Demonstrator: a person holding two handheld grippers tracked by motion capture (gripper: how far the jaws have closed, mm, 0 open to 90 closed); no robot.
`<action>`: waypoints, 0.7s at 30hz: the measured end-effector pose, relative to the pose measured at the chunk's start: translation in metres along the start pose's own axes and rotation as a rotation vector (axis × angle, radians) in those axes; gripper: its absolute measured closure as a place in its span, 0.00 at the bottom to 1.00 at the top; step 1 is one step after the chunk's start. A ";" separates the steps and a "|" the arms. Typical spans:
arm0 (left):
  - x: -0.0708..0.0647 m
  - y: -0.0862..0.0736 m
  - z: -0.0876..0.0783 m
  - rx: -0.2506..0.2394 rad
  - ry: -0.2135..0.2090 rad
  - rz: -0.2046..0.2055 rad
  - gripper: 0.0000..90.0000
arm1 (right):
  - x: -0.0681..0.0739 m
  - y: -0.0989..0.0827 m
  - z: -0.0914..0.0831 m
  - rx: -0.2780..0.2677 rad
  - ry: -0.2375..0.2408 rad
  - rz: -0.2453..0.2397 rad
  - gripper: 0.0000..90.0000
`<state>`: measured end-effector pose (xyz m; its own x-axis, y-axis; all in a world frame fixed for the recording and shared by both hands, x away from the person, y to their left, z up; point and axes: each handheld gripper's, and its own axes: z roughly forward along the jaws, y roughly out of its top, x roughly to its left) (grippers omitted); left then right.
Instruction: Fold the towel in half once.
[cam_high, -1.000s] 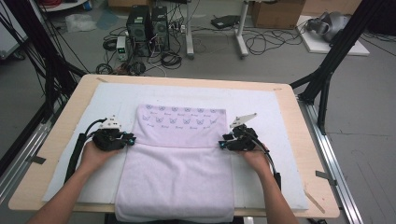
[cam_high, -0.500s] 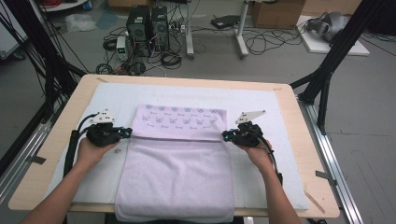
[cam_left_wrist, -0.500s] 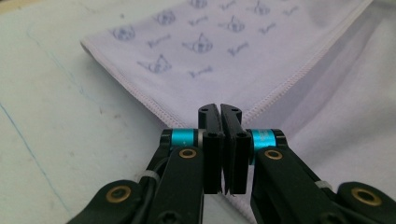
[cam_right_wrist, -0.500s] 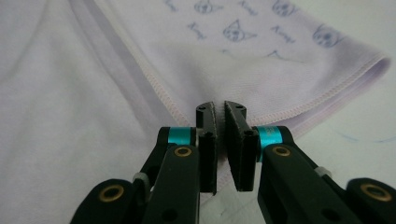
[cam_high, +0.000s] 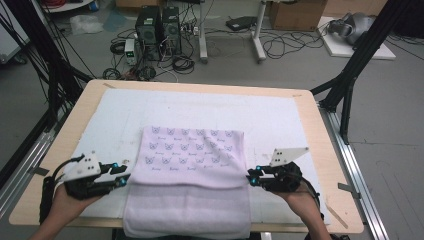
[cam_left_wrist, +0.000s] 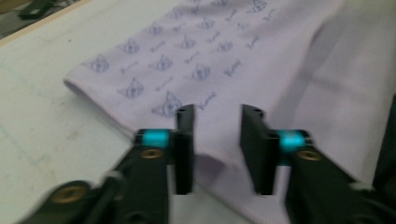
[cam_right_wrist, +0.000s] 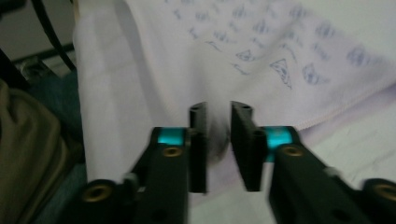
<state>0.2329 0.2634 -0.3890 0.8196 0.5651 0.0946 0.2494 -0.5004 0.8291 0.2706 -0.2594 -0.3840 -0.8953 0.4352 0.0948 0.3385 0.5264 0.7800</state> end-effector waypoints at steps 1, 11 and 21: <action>-0.001 -0.004 0.002 0.015 -0.004 -0.002 0.67 | 0.003 -0.003 0.002 0.013 -0.015 -0.002 0.78; 0.017 -0.015 0.046 0.078 -0.074 -0.049 0.69 | -0.008 -0.018 0.050 0.004 -0.010 -0.028 0.61; 0.009 -0.019 0.071 0.122 -0.120 -0.036 0.75 | -0.016 -0.023 0.065 0.074 -0.002 -0.027 0.84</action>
<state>0.2721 0.2310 -0.4429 0.8630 0.5052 -0.0068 0.3346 -0.5613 0.7570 0.2963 -0.2312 -0.4443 -0.9039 0.4216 0.0724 0.3343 0.5907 0.7344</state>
